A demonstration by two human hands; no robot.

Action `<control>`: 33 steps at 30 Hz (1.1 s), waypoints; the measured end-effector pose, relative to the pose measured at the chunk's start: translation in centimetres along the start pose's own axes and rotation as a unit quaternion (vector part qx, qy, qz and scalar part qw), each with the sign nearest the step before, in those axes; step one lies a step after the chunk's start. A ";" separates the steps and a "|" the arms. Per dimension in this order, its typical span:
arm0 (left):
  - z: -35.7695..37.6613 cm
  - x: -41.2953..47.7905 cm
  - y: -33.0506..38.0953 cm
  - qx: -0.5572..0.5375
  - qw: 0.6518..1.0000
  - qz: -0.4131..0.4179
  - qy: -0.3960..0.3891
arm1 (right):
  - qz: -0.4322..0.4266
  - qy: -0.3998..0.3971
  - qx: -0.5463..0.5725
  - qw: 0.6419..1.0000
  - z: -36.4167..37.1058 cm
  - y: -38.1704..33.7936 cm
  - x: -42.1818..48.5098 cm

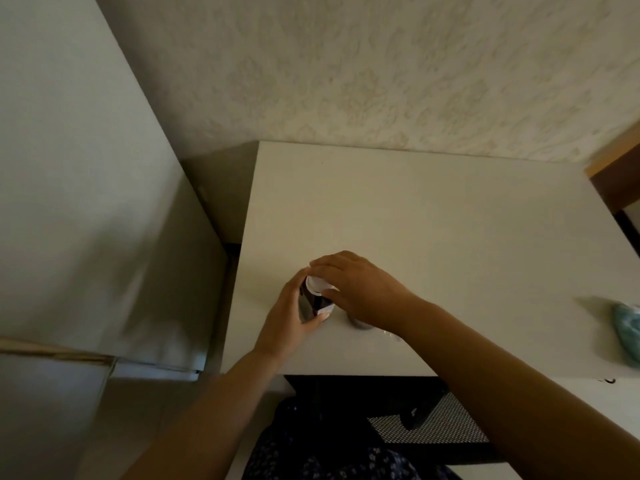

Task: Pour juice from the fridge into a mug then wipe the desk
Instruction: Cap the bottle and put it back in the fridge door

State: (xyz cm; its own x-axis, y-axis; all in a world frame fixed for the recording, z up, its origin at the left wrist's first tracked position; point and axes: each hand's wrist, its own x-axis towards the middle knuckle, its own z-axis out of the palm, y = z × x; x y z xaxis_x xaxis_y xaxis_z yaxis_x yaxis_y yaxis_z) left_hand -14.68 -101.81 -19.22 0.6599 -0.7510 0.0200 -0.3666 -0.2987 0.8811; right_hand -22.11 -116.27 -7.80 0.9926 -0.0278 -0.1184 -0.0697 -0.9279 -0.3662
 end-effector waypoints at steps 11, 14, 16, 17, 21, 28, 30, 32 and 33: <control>0.4 -0.2 -0.2 0.023 1.000 0.017 0.007 | 0.044 -0.057 -0.103 0.992 -1.2 -1.5 1.7; 0.6 -0.4 -0.4 0.043 0.998 0.028 0.021 | 0.120 -0.043 -0.180 0.975 -1.0 -2.4 2.4; 0.6 -0.5 -0.3 0.046 0.998 0.037 0.027 | 0.083 -0.023 -0.185 0.979 -1.1 -2.5 2.2; 0.6 -0.6 -0.3 0.043 0.998 0.040 0.029 | 0.040 -0.028 -0.163 0.985 -1.3 -2.3 2.0; 0.4 -0.8 0.1 0.048 0.997 0.055 0.040 | -0.088 -0.114 -0.133 0.981 -1.3 -1.2 1.1; 0.6 -1.0 0.1 0.077 0.995 0.048 0.050 | 0.074 -0.033 -0.197 0.977 -0.5 -2.6 2.2; 0.6 -0.9 0.1 0.084 0.994 0.050 0.054 | 0.071 -0.039 -0.176 0.981 -0.8 -2.5 2.0; 0.6 -0.9 0.2 0.083 0.993 0.056 0.060 | 0.020 -0.060 -0.152 0.986 -1.1 -2.1 1.4; 0.6 -0.9 0.3 0.080 0.993 0.057 0.063 | -0.028 -0.073 -0.164 0.983 -1.1 -1.7 1.1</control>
State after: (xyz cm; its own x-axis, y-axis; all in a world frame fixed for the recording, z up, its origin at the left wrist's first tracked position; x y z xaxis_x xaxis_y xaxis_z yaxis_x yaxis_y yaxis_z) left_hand -15.74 -101.55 -19.28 0.6812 -0.7087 0.1837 -0.5370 -0.3131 0.7833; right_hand -20.75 -115.15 -6.25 0.9676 0.0575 -0.2459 0.0436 -0.9972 -0.0615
